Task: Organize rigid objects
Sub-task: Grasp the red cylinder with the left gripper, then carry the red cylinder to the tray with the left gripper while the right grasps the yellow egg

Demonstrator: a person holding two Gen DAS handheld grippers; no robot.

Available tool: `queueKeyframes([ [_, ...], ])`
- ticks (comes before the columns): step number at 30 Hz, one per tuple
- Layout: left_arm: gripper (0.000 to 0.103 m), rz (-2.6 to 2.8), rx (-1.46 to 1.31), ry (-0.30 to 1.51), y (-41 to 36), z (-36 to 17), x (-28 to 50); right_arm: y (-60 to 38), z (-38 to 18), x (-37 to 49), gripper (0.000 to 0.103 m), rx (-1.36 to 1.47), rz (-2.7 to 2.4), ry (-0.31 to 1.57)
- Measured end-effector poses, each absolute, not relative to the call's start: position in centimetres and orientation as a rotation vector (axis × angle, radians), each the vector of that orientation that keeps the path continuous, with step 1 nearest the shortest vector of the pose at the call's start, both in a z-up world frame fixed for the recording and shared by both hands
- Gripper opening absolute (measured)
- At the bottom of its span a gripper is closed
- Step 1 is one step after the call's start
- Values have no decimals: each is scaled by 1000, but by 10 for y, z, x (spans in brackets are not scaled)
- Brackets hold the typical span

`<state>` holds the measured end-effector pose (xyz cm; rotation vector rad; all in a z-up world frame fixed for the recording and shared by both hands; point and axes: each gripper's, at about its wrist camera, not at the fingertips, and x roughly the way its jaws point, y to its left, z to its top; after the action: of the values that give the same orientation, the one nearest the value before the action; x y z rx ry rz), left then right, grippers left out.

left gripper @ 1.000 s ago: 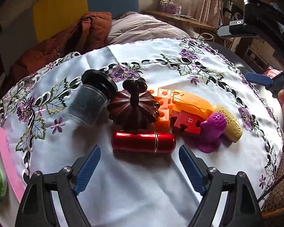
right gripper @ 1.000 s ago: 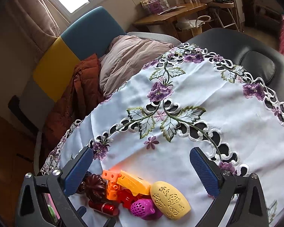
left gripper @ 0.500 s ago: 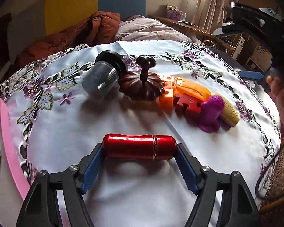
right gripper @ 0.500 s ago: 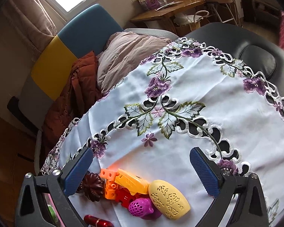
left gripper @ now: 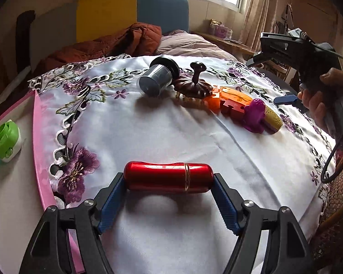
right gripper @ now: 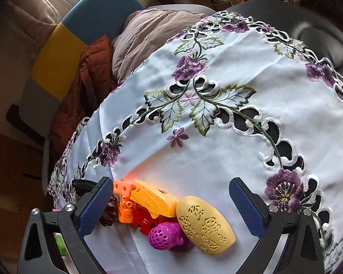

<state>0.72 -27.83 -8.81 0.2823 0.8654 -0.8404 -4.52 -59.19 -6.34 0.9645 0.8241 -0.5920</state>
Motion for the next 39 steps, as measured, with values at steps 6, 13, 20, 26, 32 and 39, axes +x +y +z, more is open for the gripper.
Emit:
queueKeyframes([
  [6,76,-863,262,880,-263,-84,-3,-578,-56,-37,85,782,-594,961],
  [13,76,-893,239,895,-251,-81,-16,-570,-57,-38,67,517,-573,1217],
  [20,76,-902,219,896,-239,-73,-24,-555,-76,-26,65,370,-516,1352],
  [26,76,-898,204,881,-225,-64,-31,-556,-94,-22,44,353,-518,1349],
  [32,76,-881,190,868,-219,-58,-34,-558,-96,-33,48,373,-498,1287],
  [39,76,-831,170,830,-201,-40,-37,-549,-93,-41,44,329,-549,1270],
])
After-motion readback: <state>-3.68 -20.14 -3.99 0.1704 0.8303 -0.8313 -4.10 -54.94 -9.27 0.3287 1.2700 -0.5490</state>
